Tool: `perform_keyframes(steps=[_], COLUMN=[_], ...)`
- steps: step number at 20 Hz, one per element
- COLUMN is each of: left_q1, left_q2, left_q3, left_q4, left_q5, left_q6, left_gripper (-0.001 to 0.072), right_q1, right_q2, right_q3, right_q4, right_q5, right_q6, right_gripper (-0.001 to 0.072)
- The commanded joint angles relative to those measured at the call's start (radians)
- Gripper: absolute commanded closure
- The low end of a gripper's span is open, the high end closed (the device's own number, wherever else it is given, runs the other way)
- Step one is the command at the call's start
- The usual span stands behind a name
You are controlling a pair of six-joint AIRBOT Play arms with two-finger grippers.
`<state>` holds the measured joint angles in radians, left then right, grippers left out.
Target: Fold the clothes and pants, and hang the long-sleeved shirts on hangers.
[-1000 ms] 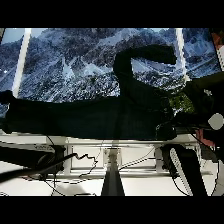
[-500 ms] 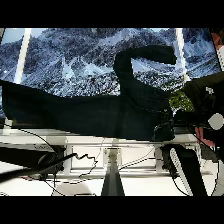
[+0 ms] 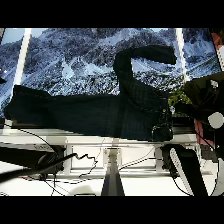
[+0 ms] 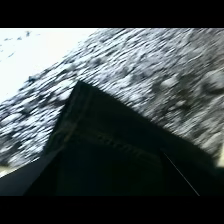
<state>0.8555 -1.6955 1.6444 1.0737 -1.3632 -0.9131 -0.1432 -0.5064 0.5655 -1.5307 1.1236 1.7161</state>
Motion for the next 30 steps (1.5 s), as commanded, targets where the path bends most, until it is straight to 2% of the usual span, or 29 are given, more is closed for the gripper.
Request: perform_keyframes(steps=[1, 2, 4, 5, 6, 7, 10, 12, 14, 15, 17, 21, 23, 27, 30], left_q1=[-0.030, -0.050, -0.096, -0.124, -0.157, -0.185, -0.269, -0.319, -0.393, -0.441, -0.522, -0.607, -0.638, -0.678, -0.693], left_q2=[0.001, 0.002, 0.008, 0.016, 0.028, 0.041, 0.092, 0.139, 0.211, 0.251, 0.325, 0.406, 0.410, 0.396, 0.386], left_q3=[0.001, 0.001, 0.002, 0.002, 0.002, 0.002, 0.002, 0.002, 0.001, 0.001, 0.001, 0.001, 0.000, -0.002, -0.011], left_q4=[-0.245, -0.318, -0.401, -0.414, -0.412, -0.414, -0.415, -0.325, -0.051, 0.105, 0.276, 0.275, 0.264, 0.261, 0.257], left_q5=[-0.020, -0.040, -0.059, -0.065, -0.071, -0.077, -0.070, -0.046, 0.001, 0.025, 0.047, 0.036, 0.003, -0.003, -0.010], left_q6=[-0.023, -0.023, -0.023, -0.023, -0.023, -0.022, -0.014, -0.015, -0.029, -0.063, -0.098, -0.098, -0.098, -0.098, -0.098], left_gripper=[0.0011, 0.0017, 0.0144, 0.0168, 0.0309, 0.0682, 0.0693, 0.0696, 0.0696, 0.0696, 0.0695, 0.0693, 0.0693, 0.0692, 0.0692], right_q1=[0.001, 0.001, 0.001, 0.003, 0.017, 0.043, 0.186, 0.274, 0.335, 0.352, 0.370, 0.386, 0.396, 0.431, 0.477], right_q2=[-0.090, -0.147, -0.266, -0.340, -0.422, -0.498, -0.732, -0.864, -0.994, -1.044, -1.126, -1.249, -1.286, -1.335, -1.382], right_q3=[0.006, 0.025, 0.088, 0.140, 0.203, 0.266, 0.478, 0.610, 0.742, 0.795, 0.880, 1.030, 1.081, 1.120, 1.120], right_q4=[0.040, 0.101, 0.257, 0.327, 0.357, 0.359, 0.354, 0.344, 0.344, 0.344, 0.344, 0.300, 0.286, 0.276, 0.246], right_q5=[-0.172, -0.209, -0.269, -0.282, -0.277, -0.267, -0.214, -0.227, -0.222, -0.220, -0.215, -0.055, -0.008, -0.039, -0.048], right_q6=[-0.009, -0.052, -0.193, -0.261, -0.305, -0.338, -0.464, -0.470, -0.440, -0.415, -0.396, -0.395, -0.430, -0.433, -0.521], right_gripper=[0.0141, 0.0140, 0.0140, 0.0141, 0.0141, 0.0140, 0.0141, 0.0141, 0.0141, 0.0141, 0.0161, 0.0161, 0.0160, 0.0160, 0.0155])
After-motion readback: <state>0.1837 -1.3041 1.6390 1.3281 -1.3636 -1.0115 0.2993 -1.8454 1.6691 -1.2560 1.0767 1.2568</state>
